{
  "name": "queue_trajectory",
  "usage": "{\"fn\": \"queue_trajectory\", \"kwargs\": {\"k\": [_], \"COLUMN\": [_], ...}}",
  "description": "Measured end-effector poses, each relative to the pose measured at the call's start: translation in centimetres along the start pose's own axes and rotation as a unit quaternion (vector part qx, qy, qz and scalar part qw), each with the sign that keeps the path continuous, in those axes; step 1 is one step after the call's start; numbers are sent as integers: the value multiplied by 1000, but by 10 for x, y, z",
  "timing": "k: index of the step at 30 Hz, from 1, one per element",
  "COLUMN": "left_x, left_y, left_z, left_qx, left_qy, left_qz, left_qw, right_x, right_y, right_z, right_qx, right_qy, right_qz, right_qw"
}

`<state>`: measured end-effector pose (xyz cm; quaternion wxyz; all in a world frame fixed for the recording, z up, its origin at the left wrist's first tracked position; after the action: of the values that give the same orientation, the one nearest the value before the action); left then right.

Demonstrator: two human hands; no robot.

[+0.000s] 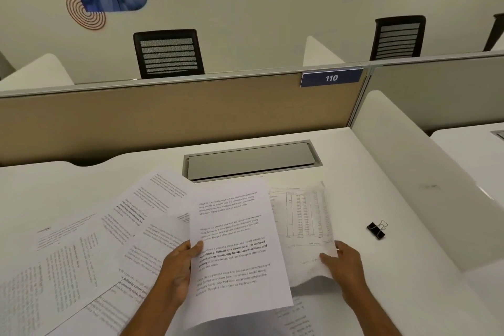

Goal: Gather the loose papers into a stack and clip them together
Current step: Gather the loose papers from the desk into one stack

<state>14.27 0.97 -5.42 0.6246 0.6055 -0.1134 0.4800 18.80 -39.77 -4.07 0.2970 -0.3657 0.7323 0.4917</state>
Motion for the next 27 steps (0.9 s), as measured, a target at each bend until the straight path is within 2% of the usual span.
{"fn": "queue_trajectory", "kwargs": {"k": [3, 10, 17, 22, 27], "left_x": [-2, -1, -5, -6, -6], "left_y": [1, 13, 22, 31, 49], "left_z": [2, 10, 13, 30, 35], "left_qx": [-2, -13, -31, -54, -85], "left_qy": [4, 2, -20, -38, -78], "left_qz": [-2, -1, 8, 9, 18], "left_qw": [1000, 1000, 999, 998, 993], "right_x": [-6, -18, -30, -38, -40], "right_y": [12, 54, 74, 90, 119], "right_z": [-9, 7, 4, 10, 47], "right_qx": [-26, -118, -93, -145, -225], "right_qy": [-83, -156, -152, -139, -119], "right_qz": [-15, -34, -71, -68, -47], "right_qw": [996, 980, 981, 977, 966]}}
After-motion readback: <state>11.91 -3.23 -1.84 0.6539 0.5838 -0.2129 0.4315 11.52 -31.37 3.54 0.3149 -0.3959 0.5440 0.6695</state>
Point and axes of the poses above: each hand's wrist, its own y-axis away from the middle knuckle, its own z-axis out of the palm, x = y × z, the point moved 10 cm from there along -y, towards the middle knuckle, and after that the axes turned 5 degrees about -x, right-handed, at the moved point
